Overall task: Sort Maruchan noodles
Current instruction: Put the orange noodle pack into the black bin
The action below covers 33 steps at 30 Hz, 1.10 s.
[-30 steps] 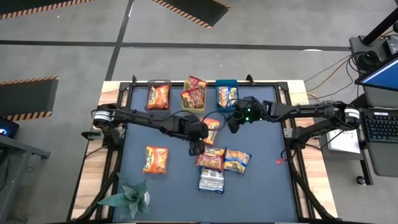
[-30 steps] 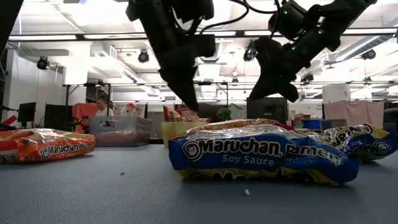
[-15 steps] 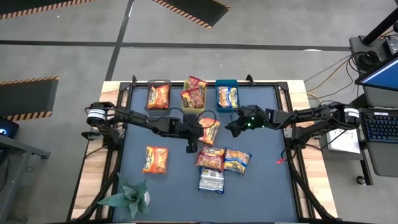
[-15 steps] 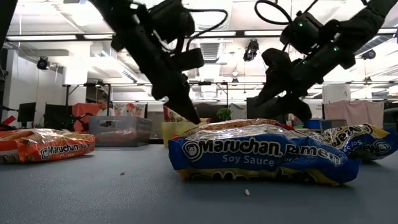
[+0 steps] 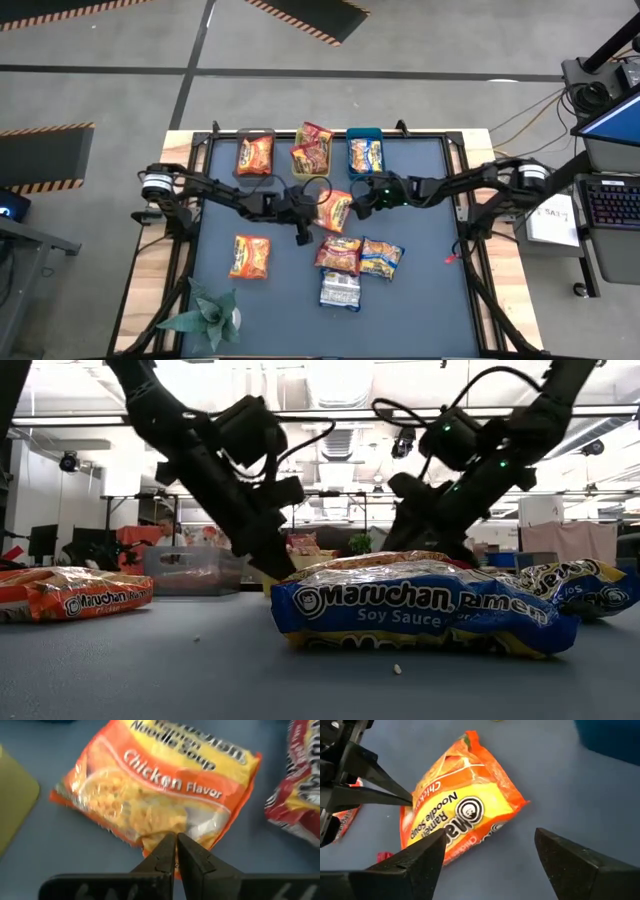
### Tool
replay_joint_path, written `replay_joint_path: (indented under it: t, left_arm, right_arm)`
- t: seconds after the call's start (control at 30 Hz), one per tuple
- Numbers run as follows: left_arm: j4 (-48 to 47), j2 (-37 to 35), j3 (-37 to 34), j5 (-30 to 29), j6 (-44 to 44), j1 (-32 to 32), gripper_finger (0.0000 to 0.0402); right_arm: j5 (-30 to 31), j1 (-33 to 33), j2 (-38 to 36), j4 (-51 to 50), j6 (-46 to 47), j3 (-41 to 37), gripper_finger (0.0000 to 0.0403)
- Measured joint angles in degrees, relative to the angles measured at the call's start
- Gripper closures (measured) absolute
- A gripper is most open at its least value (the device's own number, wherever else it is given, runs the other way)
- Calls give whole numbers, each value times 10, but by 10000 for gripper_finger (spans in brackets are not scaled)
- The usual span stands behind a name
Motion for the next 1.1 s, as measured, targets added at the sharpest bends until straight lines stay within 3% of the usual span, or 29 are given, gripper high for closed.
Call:
replay_joint_path:
  t: [0.13, 0.43, 0.7, 0.87, 1.1]
  left_arm:
    - [13, 6, -26, -1, -29, 0, 401]
    - [73, 8, -59, -3, -57, 0, 401]
    - [82, 9, -61, -3, -76, 0, 401]
    - [86, 9, -61, -3, -88, 0, 402]
    - [91, 7, -61, -1, -93, -1, 402]
  right_arm:
    - [-5, 1, 37, 23, -7, 15, 100]
    - [-34, 5, 116, 187, 2, 17, 97]
    - [-31, 20, 177, 297, -8, 17, 112]
    - [-32, 24, 185, 313, -29, 17, 158]
    - [-39, 24, 184, 322, -59, 17, 270]
